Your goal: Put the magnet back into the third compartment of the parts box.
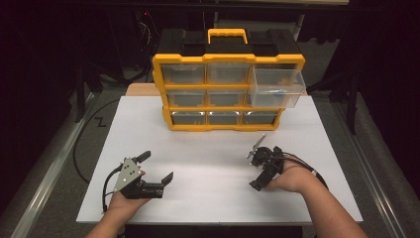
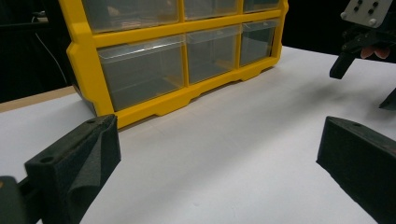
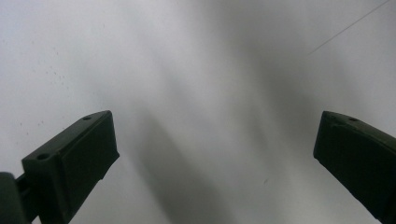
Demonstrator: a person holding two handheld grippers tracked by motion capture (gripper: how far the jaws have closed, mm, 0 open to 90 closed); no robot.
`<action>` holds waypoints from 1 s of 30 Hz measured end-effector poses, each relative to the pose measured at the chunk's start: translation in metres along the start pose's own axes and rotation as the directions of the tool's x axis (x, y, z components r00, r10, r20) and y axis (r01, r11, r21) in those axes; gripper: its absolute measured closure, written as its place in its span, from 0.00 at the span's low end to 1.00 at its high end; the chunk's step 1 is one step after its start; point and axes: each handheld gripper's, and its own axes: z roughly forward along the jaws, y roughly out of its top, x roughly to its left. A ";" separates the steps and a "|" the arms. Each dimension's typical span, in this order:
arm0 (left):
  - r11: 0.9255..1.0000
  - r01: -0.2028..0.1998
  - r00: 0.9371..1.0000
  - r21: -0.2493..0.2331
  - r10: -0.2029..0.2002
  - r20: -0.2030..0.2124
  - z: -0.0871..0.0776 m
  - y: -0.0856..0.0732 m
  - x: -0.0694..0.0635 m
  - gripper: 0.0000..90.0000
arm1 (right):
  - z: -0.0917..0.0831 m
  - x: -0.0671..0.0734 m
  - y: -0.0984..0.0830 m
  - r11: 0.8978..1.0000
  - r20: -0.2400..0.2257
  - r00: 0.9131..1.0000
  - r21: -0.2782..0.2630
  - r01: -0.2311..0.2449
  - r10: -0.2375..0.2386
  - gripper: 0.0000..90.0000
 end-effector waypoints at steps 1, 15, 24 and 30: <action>1.000 0.000 1.000 0.000 0.000 0.000 0.000 0.000 0.000 0.00 | -0.001 0.000 -0.001 1.000 0.006 1.000 -0.022 -0.001 0.001 0.01; 1.000 0.002 1.000 0.002 -0.002 -0.008 0.000 0.000 0.001 0.00 | -0.002 0.005 -0.025 0.966 0.018 0.996 -0.244 -0.084 0.091 0.02; 1.000 0.011 1.000 0.004 -0.011 -0.023 0.000 -0.001 0.003 0.00 | 0.004 0.004 -0.039 0.913 -0.007 0.987 -0.379 -0.149 0.159 0.02; 1.000 0.007 1.000 0.010 -0.007 -0.024 0.001 -0.001 0.002 0.00 | 0.007 0.005 -0.043 0.875 -0.004 0.985 -0.458 -0.157 0.175 0.02</action>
